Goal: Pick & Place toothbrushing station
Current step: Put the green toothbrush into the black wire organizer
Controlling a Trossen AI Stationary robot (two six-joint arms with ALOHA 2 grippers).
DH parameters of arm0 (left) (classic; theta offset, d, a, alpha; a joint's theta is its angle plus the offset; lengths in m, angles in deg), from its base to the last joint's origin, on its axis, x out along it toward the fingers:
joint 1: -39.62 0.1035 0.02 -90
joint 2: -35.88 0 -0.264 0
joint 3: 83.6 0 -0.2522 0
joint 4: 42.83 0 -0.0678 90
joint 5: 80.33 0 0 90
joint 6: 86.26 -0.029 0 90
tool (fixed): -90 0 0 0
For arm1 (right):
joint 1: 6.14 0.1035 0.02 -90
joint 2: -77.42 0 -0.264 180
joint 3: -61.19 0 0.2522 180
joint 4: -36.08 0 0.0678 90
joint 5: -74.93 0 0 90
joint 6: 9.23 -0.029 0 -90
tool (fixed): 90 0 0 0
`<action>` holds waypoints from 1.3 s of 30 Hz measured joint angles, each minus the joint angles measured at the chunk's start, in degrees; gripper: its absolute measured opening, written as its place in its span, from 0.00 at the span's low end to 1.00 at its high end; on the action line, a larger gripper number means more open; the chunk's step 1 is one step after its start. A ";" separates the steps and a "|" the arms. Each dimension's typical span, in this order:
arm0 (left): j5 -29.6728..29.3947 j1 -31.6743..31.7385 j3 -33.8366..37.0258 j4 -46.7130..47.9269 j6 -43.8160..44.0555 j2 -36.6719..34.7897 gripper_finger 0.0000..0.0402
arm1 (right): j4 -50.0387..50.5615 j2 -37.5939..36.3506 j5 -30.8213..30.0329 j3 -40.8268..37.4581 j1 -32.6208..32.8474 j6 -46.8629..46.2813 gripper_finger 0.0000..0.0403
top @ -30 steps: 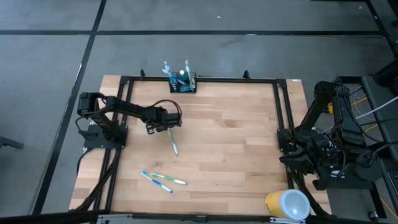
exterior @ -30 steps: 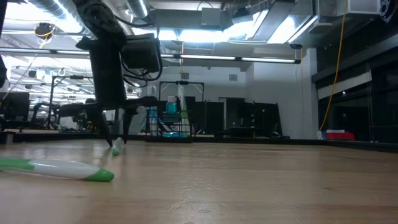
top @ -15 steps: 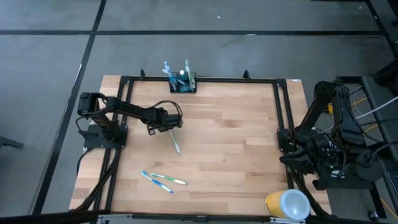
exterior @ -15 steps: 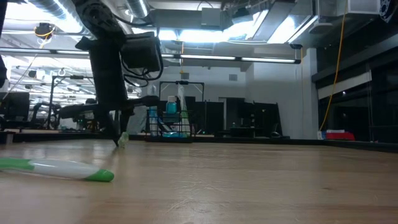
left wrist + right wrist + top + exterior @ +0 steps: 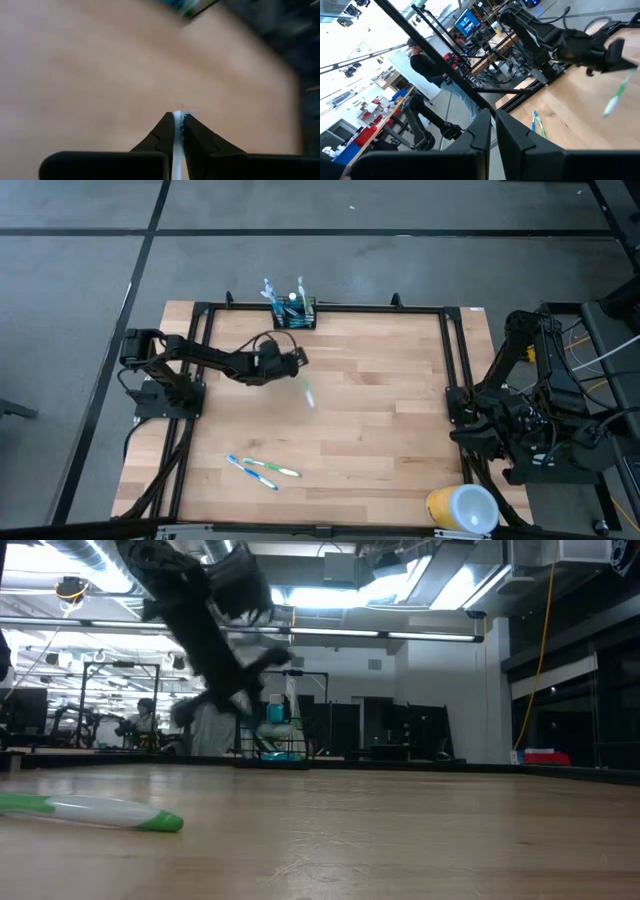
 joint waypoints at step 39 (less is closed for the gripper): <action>-9.91 20.06 -7.98 -77.28 -94.25 11.78 0.03 | -0.30 7.27 -12.57 0.00 -1.71 -9.43 0.08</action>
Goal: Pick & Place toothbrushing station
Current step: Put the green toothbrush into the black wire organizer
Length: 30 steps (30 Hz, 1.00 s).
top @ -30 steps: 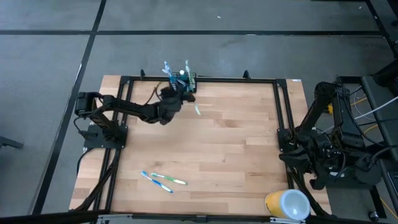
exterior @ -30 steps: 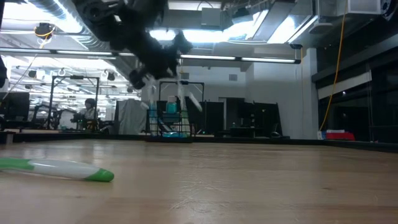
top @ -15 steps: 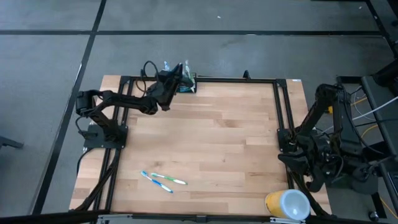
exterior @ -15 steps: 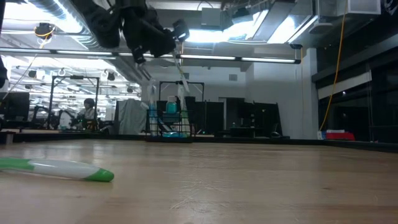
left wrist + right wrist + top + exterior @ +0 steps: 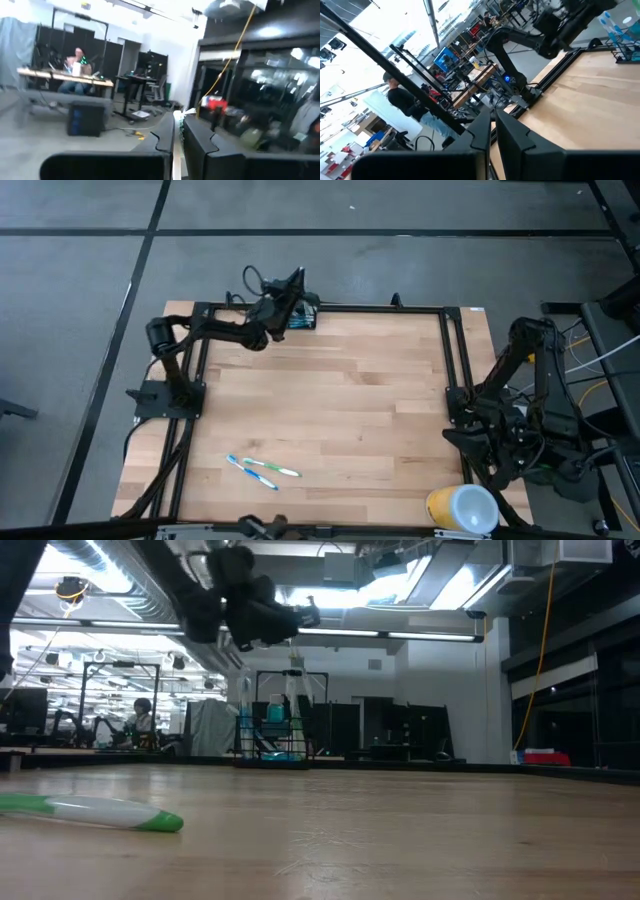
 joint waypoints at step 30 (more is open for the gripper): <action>8.65 5.93 -8.44 11.36 -9.04 4.67 0.03 | -1.51 1.06 0.02 0.00 -3.59 0.27 0.08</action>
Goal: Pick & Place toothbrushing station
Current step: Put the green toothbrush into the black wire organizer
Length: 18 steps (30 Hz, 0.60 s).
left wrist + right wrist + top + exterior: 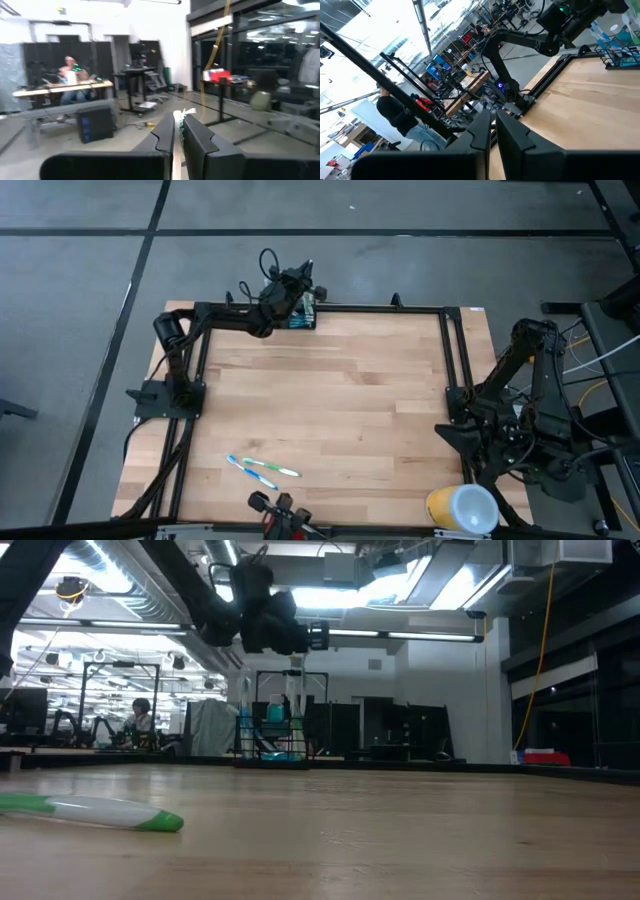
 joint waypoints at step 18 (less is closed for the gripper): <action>3.23 -0.73 0.04 3.41 0.27 4.22 0.12 | 0.00 0.04 0.00 0.00 -0.22 -0.42 0.08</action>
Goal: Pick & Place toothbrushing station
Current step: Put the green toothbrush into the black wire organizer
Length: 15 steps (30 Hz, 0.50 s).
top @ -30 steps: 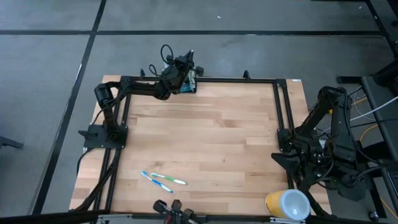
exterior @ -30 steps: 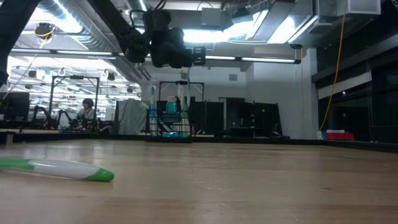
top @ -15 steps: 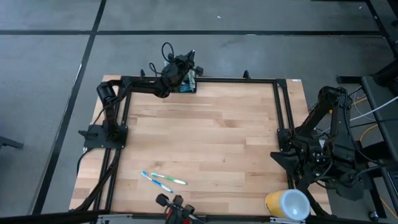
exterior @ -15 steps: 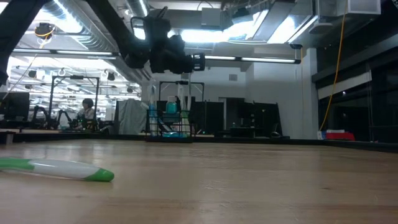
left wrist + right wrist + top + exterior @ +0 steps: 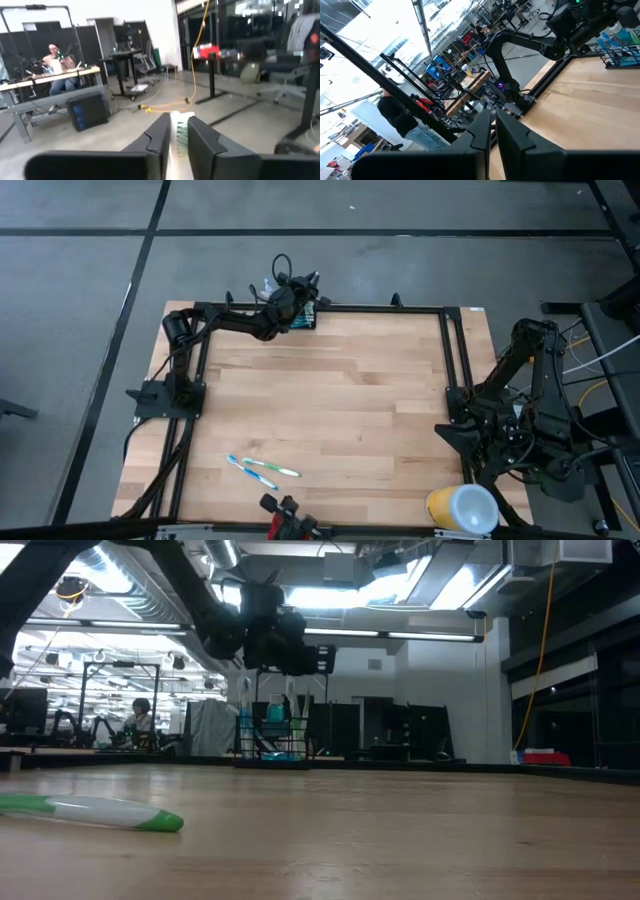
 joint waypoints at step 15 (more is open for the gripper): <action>-9.86 -5.43 0.00 6.00 -2.59 -1.97 0.37 | 0.00 0.02 0.00 0.00 0.00 0.85 0.08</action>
